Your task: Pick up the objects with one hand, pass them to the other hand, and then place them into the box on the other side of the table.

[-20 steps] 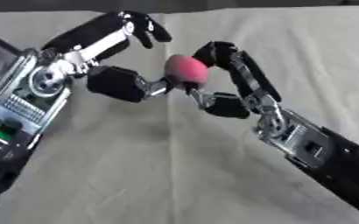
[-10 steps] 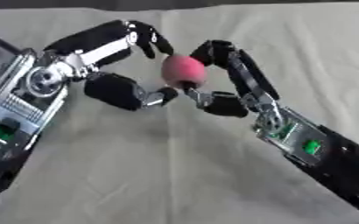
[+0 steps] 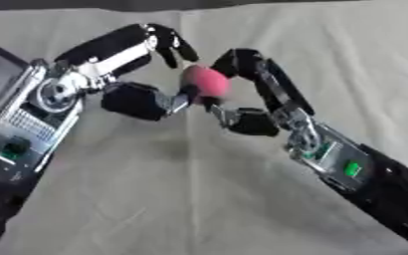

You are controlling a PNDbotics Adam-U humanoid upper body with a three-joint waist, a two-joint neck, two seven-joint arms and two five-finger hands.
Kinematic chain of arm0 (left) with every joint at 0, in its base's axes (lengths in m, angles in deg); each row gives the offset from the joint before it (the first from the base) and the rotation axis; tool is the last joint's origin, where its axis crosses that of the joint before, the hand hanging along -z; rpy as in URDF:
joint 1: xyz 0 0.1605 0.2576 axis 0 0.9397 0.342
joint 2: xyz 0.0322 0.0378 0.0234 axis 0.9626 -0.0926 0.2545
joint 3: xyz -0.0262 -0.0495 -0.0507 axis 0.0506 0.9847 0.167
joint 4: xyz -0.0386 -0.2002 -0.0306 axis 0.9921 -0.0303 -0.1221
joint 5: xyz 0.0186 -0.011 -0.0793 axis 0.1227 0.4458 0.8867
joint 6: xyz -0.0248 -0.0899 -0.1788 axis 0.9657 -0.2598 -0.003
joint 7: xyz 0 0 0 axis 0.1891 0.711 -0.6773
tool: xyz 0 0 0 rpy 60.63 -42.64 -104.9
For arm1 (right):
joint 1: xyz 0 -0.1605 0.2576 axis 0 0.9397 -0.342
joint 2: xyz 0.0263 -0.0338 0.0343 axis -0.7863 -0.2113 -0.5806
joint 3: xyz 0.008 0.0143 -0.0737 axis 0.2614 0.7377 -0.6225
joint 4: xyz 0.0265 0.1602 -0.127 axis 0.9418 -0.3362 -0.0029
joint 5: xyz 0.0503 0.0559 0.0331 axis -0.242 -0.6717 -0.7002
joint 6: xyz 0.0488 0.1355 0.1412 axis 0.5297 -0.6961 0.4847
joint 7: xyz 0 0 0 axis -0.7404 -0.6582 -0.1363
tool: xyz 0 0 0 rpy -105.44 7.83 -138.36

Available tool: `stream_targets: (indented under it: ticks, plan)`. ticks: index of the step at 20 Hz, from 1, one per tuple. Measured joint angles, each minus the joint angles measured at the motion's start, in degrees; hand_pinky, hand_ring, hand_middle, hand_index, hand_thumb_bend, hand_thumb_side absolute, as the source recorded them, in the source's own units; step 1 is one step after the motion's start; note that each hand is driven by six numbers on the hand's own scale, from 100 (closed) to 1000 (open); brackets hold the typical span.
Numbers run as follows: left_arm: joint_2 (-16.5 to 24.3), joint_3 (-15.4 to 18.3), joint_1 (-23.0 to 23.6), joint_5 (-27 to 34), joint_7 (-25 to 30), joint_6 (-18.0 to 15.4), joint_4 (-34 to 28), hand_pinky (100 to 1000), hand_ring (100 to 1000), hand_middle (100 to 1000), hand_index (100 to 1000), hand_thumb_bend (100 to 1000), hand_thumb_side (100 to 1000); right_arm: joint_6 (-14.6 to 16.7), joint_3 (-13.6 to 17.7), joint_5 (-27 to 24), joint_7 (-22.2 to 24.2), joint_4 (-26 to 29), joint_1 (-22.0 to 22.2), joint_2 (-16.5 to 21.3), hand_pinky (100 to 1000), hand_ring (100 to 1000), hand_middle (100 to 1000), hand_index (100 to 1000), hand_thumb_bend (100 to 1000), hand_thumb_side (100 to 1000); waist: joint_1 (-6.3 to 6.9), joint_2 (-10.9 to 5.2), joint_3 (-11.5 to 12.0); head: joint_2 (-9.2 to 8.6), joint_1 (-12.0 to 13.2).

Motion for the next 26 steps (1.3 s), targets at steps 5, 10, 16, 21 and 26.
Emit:
stream_targets:
  ticks: [5,10,16,21,26]
  plan:
    - [-0.4,0.0,0.4,0.1,-0.9,-0.4,0.8,1000,702,732,793,267,417,-0.2,-0.1,0.0,0.5,0.0,-0.3,-0.1,630,706,573,553,238,100,0.0,0.04,-0.2,0.0,0.0]
    - [-0.4,0.0,0.5,0.0,0.8,-1.6,1.1,1000,709,731,762,215,381,-0.3,-0.1,0.0,0.6,0.0,-0.3,-0.4,627,704,573,552,243,100,0.0,0.06,-0.2,0.0,0.0]
    - [-0.4,0.0,0.6,-0.8,4.3,-2.6,1.2,994,658,625,572,100,276,-0.8,-0.2,0.2,0.4,-0.1,-0.2,-0.5,624,703,572,551,246,100,0.0,0.06,-0.2,0.01,0.1]
    - [-0.6,0.0,0.6,-1.4,5.6,-2.9,1.2,974,618,566,458,100,285,-1.2,-0.5,0.5,0.1,-0.2,0.0,-0.9,623,702,572,551,249,100,0.0,0.06,-0.3,0.01,0.2]
    - [-0.8,0.0,0.7,-1.6,5.6,-3.3,1.2,955,594,513,404,100,200,-1.6,-0.5,0.5,-0.2,-0.2,0.1,-1.0,634,714,588,579,371,100,0.0,0.06,-0.3,0.01,0.2]
